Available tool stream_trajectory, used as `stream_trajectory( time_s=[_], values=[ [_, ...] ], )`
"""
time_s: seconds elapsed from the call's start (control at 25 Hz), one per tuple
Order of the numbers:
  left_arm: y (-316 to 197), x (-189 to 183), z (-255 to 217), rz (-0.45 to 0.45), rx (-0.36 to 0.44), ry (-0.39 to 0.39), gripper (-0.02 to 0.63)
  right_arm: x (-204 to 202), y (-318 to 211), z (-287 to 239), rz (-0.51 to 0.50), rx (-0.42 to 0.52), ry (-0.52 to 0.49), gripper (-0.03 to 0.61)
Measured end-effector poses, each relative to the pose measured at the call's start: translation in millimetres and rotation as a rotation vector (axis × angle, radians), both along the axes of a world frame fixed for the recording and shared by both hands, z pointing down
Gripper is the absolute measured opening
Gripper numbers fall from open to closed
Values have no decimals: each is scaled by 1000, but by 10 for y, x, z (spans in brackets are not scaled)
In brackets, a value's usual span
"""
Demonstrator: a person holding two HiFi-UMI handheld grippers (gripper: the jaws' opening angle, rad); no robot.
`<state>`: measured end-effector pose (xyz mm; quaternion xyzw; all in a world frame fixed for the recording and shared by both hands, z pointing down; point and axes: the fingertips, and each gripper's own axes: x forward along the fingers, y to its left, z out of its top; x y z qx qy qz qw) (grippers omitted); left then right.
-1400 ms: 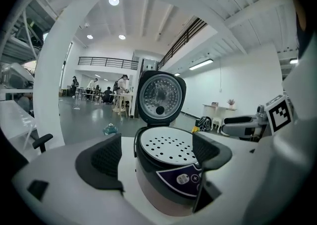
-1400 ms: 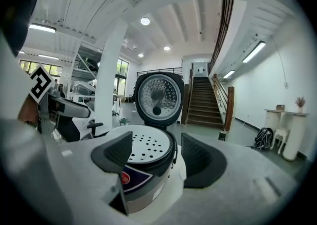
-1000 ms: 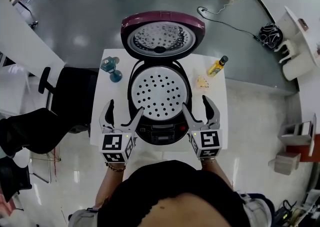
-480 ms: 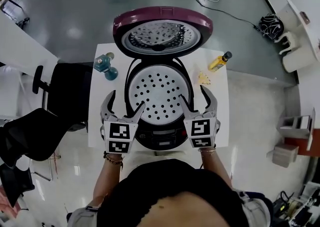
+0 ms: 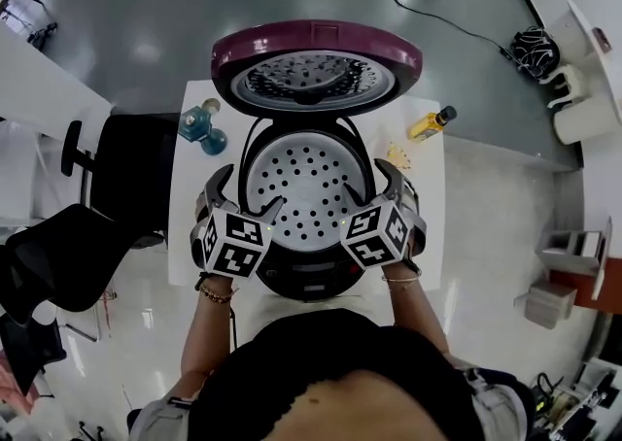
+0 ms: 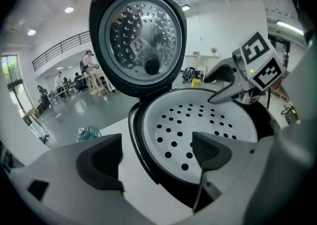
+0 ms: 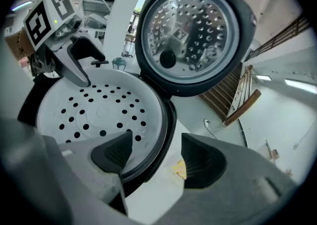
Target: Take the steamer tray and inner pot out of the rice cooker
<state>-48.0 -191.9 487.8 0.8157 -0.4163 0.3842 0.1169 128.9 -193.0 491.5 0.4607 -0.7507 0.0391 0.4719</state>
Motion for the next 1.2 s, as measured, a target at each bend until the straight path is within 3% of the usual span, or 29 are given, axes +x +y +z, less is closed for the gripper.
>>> stream_trajectory(
  time_s=[0.28,0.52,0.68,0.8,1.08,1.2],
  values=[
    [-115,-38,238,103,-71,-270,423,-2,-113,267,-57,-128,157,304],
    [-164,-71,251,87,-70,-315,417,38,-173,197,-57,-62,216,284],
    [-196,-59,217,93,-57,-360,417,39,-154,98,-47,-22,142,257],
    [-204,-71,164,83,-53,-336,417,-29,-149,-14,-49,13,75,131],
    [-118,1,146,109,-58,-324,416,-24,-224,-327,17,110,-128,71],
    [-91,44,122,109,-64,-275,413,8,-227,-500,56,167,-260,55]
  ],
)
